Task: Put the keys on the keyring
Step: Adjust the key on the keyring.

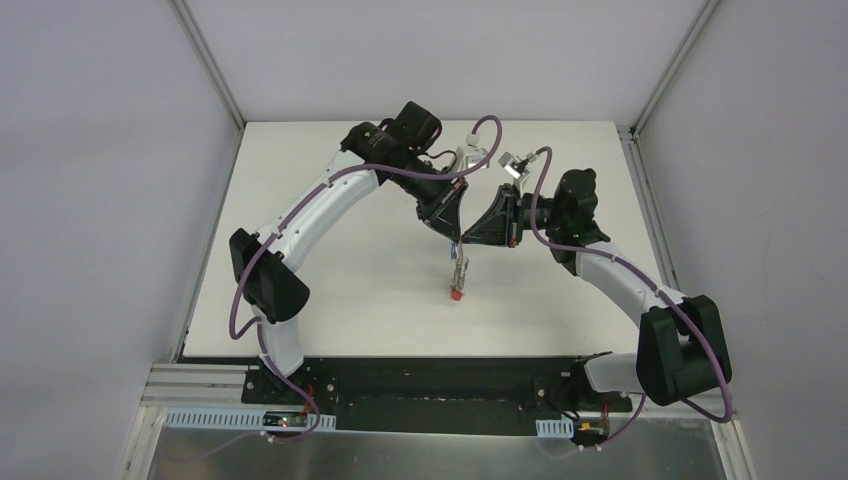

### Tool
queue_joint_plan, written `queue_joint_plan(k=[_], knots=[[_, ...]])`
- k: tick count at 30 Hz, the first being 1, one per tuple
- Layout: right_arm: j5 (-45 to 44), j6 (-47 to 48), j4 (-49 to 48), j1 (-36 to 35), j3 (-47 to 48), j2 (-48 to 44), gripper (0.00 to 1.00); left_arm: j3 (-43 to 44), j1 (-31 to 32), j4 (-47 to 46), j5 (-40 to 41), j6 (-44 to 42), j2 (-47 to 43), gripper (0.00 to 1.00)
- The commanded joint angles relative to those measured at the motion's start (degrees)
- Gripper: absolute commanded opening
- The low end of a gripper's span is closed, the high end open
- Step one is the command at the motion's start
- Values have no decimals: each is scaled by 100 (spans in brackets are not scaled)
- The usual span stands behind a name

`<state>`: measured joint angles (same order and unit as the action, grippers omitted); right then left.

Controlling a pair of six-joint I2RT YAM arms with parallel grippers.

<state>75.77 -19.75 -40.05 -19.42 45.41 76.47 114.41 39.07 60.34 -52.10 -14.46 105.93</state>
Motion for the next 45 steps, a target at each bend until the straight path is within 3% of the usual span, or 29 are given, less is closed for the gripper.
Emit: queue_joint_plan(k=[1, 3, 8, 12, 16, 25, 35, 45], knots=[[55, 120, -117, -62, 259, -36, 0, 199, 66, 68, -189, -130, 24, 0], [-17, 152, -117, -45, 227, -75, 0, 191, 66, 74, -139, -187, 8, 0], [-251, 42, -125, 16, 198, -173, 0, -52, 19, -231, 58, -245, -291, 22], [-488, -224, -350, 63, 103, -195, 0, -516, -67, -949, -25, 88, -605, 29], [-594, -472, -600, 132, 41, -156, 0, -1018, -125, -1633, -119, 464, -827, 30], [-608, -627, -722, 294, 17, -169, 0, -1304, -184, -1777, -212, 427, -955, 29], [-687, -728, -774, 328, 13, -149, 0, -1241, -189, -1744, -287, 343, -832, 16], [-807, -754, -785, 328, -5, -139, 0, -1211, -119, -1763, -340, 467, -714, 25]])
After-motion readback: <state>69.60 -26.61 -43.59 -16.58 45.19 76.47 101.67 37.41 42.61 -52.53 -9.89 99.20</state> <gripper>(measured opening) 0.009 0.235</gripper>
